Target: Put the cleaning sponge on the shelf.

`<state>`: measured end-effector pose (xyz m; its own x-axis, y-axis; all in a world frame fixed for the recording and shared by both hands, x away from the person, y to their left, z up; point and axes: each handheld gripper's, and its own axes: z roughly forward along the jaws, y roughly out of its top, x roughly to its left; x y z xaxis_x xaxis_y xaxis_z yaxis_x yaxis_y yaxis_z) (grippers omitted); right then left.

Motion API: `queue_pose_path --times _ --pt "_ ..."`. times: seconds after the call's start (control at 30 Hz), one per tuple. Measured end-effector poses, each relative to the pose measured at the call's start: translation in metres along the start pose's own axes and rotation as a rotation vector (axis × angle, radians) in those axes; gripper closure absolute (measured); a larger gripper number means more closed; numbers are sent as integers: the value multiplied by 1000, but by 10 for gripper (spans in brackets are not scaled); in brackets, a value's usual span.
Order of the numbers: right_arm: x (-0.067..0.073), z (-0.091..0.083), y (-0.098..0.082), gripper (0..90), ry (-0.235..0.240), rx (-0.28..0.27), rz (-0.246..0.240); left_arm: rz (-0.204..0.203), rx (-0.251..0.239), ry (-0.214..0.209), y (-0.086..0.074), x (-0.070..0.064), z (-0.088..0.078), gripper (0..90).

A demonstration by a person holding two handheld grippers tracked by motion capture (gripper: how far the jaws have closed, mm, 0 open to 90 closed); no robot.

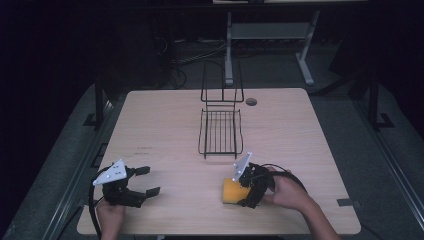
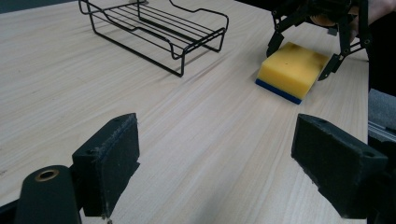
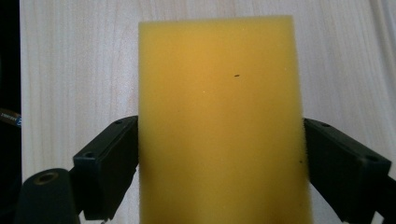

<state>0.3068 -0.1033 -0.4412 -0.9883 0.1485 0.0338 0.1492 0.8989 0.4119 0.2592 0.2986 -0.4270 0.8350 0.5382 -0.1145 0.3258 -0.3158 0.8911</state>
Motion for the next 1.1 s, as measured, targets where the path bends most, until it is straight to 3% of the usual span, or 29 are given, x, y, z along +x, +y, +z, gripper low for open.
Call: queue_pose_path --times 1.1 --pt "1 3 -8 195 -12 4 3 -3 -6 1 0 0 0 146"
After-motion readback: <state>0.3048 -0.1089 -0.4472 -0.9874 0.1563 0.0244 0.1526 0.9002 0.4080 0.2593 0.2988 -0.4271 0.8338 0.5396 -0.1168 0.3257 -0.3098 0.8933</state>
